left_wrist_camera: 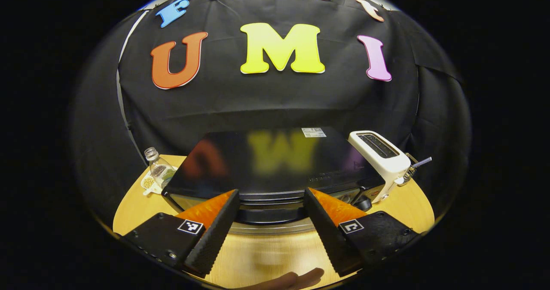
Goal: Open the electric oven with the left hand, put the food in, and close the electric oven.
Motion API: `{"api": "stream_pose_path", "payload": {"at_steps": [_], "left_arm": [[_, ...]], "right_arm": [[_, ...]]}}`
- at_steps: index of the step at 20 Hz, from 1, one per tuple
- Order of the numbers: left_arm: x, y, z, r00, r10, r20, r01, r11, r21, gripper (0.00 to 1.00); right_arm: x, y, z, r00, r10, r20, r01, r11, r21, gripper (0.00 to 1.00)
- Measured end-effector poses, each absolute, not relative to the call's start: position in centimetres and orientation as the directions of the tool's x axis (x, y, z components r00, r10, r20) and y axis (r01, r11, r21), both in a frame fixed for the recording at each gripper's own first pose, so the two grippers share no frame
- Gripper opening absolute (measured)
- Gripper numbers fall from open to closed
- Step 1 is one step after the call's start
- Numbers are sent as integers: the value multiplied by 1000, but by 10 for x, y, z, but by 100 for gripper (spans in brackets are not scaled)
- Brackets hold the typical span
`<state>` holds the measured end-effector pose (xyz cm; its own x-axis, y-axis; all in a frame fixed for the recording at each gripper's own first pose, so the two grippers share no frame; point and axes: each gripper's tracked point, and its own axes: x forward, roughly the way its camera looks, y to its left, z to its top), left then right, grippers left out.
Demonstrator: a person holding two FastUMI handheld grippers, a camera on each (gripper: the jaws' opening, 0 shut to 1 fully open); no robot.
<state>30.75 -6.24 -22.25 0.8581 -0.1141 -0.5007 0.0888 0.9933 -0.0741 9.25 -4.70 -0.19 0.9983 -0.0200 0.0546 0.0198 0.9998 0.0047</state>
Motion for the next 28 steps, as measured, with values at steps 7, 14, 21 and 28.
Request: {"api": "stream_pose_path", "payload": {"at_steps": [7, 14, 21, 28], "left_arm": [[293, -62, -227, 848, -105, -520, 80, 994, -71, 99], [236, -63, -242, 869, -92, -487, 68, 995, -67, 99], [186, -66, -276, 886, -87, -456, 65, 996, -65, 99], [157, -69, -315, 882, -88, -462, 65, 996, -66, 98]], "right_arm": [[86, -45, -2, 999, -17, 44, 17, 1000, 15, 91], [81, -37, -5, 999, 14, 45, -15, 999, 32, 91], [75, -33, -8, 999, 17, 36, -17, 1000, 23, 90], [63, -23, -11, 998, 38, 59, -39, 999, 19, 90]]}}
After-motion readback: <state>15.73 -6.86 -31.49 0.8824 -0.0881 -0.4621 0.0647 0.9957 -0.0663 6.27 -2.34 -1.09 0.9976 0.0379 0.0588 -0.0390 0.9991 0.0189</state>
